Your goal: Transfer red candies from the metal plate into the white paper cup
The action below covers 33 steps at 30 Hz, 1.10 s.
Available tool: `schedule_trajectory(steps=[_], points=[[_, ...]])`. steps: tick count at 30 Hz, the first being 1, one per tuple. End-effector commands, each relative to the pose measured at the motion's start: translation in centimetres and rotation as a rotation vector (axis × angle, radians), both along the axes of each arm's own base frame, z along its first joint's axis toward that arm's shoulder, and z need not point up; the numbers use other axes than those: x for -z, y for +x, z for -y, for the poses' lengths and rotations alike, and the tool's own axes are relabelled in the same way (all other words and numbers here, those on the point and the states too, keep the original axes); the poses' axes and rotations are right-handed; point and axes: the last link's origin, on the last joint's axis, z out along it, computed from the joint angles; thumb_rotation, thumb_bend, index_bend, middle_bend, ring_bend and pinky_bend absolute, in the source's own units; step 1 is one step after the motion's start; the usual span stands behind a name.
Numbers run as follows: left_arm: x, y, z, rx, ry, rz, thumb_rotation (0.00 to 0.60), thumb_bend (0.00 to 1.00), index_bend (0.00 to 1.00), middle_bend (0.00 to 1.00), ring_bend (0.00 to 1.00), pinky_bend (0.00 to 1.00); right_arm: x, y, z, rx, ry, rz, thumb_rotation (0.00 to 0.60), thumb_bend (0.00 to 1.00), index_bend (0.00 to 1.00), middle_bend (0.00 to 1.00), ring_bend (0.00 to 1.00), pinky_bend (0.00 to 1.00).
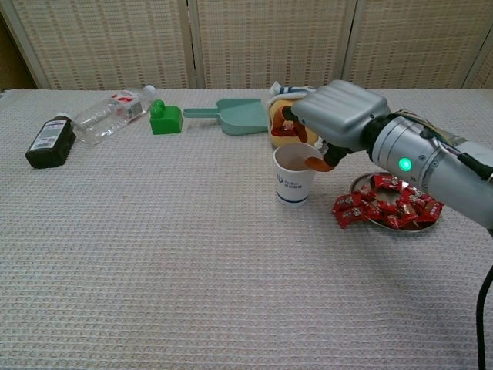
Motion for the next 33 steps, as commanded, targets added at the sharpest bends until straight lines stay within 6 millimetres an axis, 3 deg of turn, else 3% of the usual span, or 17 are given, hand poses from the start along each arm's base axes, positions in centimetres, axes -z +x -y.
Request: schedule_trajectory(steps=[1,11,20,33], points=[[0.0,0.0,0.0,0.001,0.001,0.000,0.600,1.00,0.09,0.16,0.08,0.29,-0.1,0.0,-0.2,-0.008,0.002,0.001,0.600,0.27,0.23,0.39,0.56,0.93],[0.0,0.0,0.0,0.003,0.001,-0.001,0.600,1.00,0.09,0.17,0.08,0.29,-1.5,-1.0,-1.6,-0.015,0.009,0.005,0.600,0.27,0.27,0.39,0.56,0.93],[0.2,0.1,0.0,0.005,-0.004,-0.007,0.600,1.00,0.09,0.17,0.09,0.29,-1.3,-1.7,-2.2,0.009,0.063,-0.047,0.600,0.27,0.24,0.39,0.56,0.93],[0.0,0.1,0.0,0.005,-0.001,0.000,0.600,1.00,0.09,0.17,0.10,0.29,-1.5,-1.1,-2.3,0.009,0.065,-0.029,0.600,0.27,0.16,0.31,0.56,0.93]])
